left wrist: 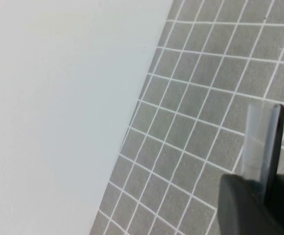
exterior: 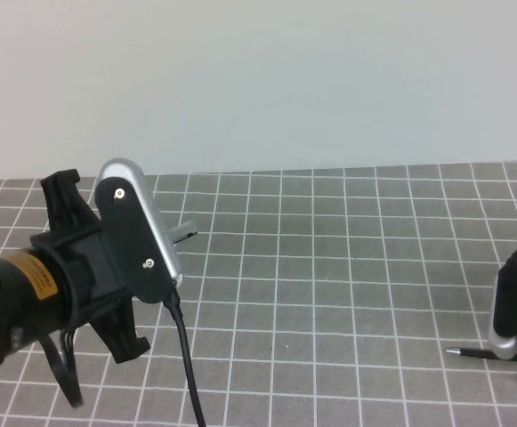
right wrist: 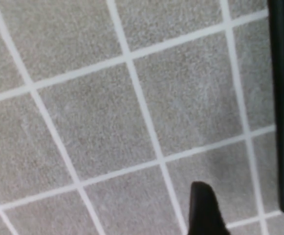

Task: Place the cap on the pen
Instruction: 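Pick up the pen and its cap, cap the pen, and set it down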

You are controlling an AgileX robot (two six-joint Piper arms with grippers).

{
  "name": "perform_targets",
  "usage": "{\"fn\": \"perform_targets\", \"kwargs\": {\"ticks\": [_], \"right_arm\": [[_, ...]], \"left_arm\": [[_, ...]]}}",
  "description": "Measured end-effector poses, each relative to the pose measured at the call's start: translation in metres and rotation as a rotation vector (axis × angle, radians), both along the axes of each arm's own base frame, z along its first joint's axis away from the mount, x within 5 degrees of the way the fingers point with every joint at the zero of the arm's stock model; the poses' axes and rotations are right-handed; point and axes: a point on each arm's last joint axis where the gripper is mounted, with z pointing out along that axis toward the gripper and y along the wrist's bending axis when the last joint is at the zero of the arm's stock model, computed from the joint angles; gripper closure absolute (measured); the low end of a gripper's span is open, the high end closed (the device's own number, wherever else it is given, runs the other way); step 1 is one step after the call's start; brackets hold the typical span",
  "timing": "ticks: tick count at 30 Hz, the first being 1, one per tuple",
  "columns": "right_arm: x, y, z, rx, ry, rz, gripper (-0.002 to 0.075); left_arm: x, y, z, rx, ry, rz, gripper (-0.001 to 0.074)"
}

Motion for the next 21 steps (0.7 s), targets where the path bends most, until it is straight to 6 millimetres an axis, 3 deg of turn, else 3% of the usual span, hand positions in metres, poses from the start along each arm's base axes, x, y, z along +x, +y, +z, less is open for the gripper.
{"fn": "perform_targets", "kwargs": {"ticks": [9, 21], "right_arm": [[0.003, 0.001, -0.018, -0.005, 0.045, -0.019, 0.0336], [0.009, -0.002, -0.018, -0.034, -0.021, 0.008, 0.0337]], "left_arm": [[0.0, 0.0, -0.001, -0.024, 0.002, 0.012, 0.0734], [0.0, 0.0, 0.0, -0.029, -0.006, 0.013, 0.0734]]}}
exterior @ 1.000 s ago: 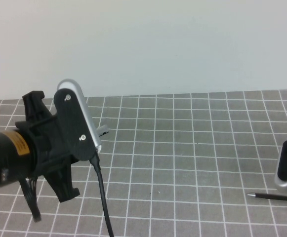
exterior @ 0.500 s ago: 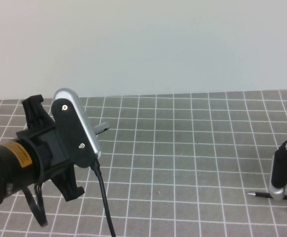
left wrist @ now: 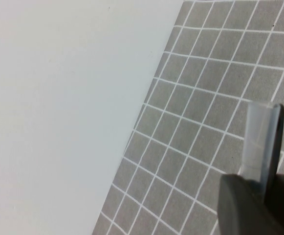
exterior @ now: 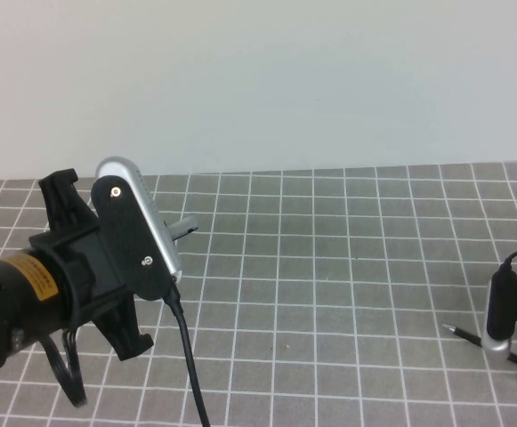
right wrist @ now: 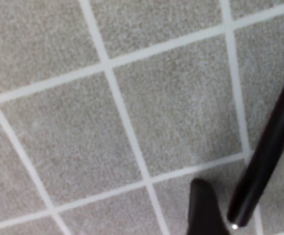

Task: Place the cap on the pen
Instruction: 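Pick up the pen and its cap, cap the pen, and set it down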

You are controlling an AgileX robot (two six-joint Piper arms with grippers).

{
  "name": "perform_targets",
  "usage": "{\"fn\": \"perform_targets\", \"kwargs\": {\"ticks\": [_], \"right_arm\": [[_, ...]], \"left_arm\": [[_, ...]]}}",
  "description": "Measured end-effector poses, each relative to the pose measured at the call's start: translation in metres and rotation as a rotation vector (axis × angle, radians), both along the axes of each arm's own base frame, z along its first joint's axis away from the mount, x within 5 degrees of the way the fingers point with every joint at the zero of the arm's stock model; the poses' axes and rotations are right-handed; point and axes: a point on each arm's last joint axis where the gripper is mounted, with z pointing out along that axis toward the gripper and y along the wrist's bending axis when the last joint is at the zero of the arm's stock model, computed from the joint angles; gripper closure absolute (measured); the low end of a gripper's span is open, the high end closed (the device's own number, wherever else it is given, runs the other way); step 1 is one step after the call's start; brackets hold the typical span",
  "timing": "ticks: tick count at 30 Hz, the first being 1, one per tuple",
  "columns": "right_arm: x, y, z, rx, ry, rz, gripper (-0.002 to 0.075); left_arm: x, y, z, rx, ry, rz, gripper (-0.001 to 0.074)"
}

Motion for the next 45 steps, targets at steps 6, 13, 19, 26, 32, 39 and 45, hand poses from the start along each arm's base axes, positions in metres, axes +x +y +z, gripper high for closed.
{"fn": "perform_targets", "kwargs": {"ticks": [6, 13, 19, 26, 32, 39, 45], "right_arm": [[0.001, 0.001, 0.0, 0.005, -0.015, 0.002, 0.0339], [0.001, -0.001, 0.0, -0.016, -0.006, 0.02, 0.0615], [0.001, -0.003, 0.002, -0.039, -0.014, 0.022, 0.0729], [0.0, -0.006, 0.021, -0.065, -0.052, 0.028, 0.0729], [0.007, -0.001, 0.07, -0.032, 0.012, -0.086, 0.0729], [0.009, 0.039, 0.131, 0.278, 0.138, -0.157, 0.0729], [-0.004, 0.075, 0.141, 0.304, 0.193, -0.166, 0.0729]], "left_arm": [[0.0, 0.0, 0.0, 0.005, 0.0, -0.002, 0.0734], [0.0, 0.0, 0.0, 0.006, 0.002, -0.002, 0.0734], [0.0, 0.0, 0.0, 0.004, 0.003, -0.001, 0.0734], [0.0, 0.0, 0.0, 0.003, -0.003, -0.001, 0.0734], [0.001, 0.0, 0.0, -0.001, -0.005, 0.001, 0.0734], [0.001, 0.0, 0.002, 0.105, -0.092, -0.05, 0.0734], [-0.009, 0.007, -0.005, 0.116, -0.129, -0.056, 0.0734]]}}
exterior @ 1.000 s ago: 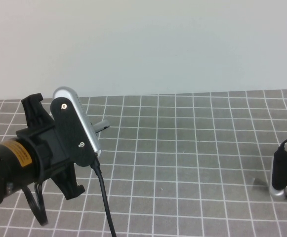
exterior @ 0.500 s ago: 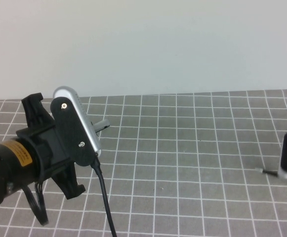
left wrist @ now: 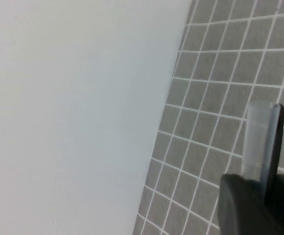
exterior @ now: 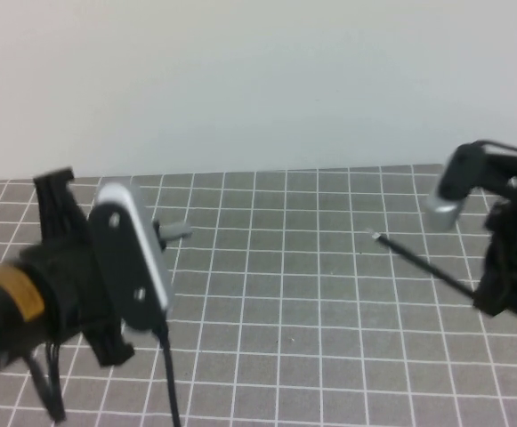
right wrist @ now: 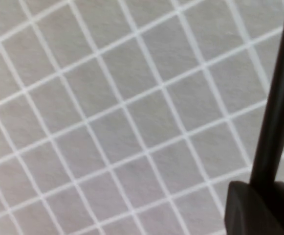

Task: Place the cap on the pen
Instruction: 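Pick up the pen and its cap, cap the pen, and set it down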

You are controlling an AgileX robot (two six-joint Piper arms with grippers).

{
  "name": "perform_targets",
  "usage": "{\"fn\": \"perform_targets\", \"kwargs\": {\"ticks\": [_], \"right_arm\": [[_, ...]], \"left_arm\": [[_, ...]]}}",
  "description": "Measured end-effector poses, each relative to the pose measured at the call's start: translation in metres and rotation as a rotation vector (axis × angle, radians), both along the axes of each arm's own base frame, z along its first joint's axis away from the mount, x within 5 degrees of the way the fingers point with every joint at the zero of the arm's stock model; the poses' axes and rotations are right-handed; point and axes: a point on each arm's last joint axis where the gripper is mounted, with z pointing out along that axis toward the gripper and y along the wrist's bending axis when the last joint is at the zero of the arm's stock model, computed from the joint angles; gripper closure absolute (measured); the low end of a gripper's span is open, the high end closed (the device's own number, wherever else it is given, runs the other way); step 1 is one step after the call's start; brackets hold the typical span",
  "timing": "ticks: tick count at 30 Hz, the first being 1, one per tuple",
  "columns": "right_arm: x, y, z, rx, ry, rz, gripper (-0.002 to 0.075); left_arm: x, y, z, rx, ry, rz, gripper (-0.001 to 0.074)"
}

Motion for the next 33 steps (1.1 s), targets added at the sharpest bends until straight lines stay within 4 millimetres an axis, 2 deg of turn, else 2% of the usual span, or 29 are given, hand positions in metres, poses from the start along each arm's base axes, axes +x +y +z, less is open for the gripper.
{"fn": "perform_targets", "kwargs": {"ticks": [4, 6, 9, 14, 19, 24, 27, 33], "right_arm": [[-0.014, 0.029, 0.0, -0.009, 0.022, -0.019, 0.0729], [-0.021, 0.041, 0.0, -0.012, 0.033, -0.031, 0.0729], [-0.032, 0.059, 0.0, -0.016, 0.043, -0.015, 0.0729], [-0.051, 0.082, 0.001, -0.018, 0.044, 0.051, 0.0729], [-0.064, 0.087, 0.015, 0.008, 0.022, 0.028, 0.0729], [-0.076, 0.091, 0.029, 0.12, 0.065, 0.009, 0.0729], [-0.08, 0.096, 0.03, 0.153, 0.089, 0.018, 0.0729], [-0.096, 0.105, 0.02, 0.143, 0.135, 0.07, 0.0729]], "left_arm": [[-0.013, 0.008, -0.021, -0.016, -0.098, -0.012, 0.0734], [-0.022, 0.014, -0.032, -0.013, -0.206, -0.031, 0.0734], [-0.035, 0.021, -0.036, -0.066, -0.387, -0.032, 0.0734], [-0.038, 0.027, -0.047, -0.046, -0.362, -0.002, 0.0735], [-0.039, 0.026, -0.058, 0.137, -0.333, -0.059, 0.0735], [-0.039, 0.026, -0.058, 0.142, -0.328, -0.061, 0.0734], [-0.039, 0.025, -0.059, 0.147, -0.323, -0.069, 0.0734], [-0.045, 0.017, -0.06, 0.169, -0.34, -0.137, 0.0734]]}}
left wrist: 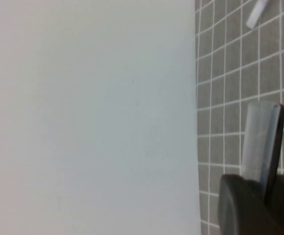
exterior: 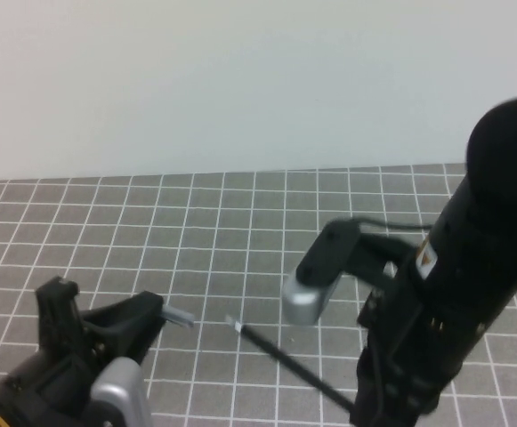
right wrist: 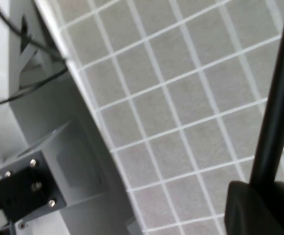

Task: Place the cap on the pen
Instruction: 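Pick up the pen and its cap, cap the pen, and set it down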

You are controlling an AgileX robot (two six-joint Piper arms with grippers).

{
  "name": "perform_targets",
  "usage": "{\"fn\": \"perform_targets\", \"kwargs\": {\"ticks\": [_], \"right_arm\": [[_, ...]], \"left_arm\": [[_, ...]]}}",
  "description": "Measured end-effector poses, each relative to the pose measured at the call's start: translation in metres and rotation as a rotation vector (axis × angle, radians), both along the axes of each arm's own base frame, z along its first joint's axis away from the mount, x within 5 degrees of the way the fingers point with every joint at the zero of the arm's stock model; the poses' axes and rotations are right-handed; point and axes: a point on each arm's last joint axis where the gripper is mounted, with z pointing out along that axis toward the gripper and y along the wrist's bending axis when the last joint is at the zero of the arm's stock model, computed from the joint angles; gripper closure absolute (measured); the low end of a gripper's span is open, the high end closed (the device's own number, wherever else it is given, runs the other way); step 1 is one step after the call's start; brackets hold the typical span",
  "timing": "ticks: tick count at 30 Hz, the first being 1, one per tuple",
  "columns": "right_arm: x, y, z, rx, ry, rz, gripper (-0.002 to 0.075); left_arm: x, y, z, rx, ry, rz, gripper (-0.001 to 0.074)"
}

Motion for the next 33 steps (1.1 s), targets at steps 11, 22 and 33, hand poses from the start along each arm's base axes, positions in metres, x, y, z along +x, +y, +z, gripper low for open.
{"fn": "perform_targets", "kwargs": {"ticks": [11, 22, 33], "right_arm": [[-0.022, -0.005, -0.002, -0.005, 0.013, 0.037, 0.0729], [-0.021, -0.003, -0.005, -0.01, 0.026, 0.038, 0.0729], [-0.018, 0.002, -0.013, -0.012, 0.052, 0.059, 0.0729]], "left_arm": [[-0.008, -0.009, -0.005, 0.089, 0.0, -0.084, 0.0734], [-0.009, -0.01, -0.005, 0.121, -0.028, -0.113, 0.0734], [-0.009, -0.011, -0.004, 0.121, -0.034, -0.113, 0.0734]]}}
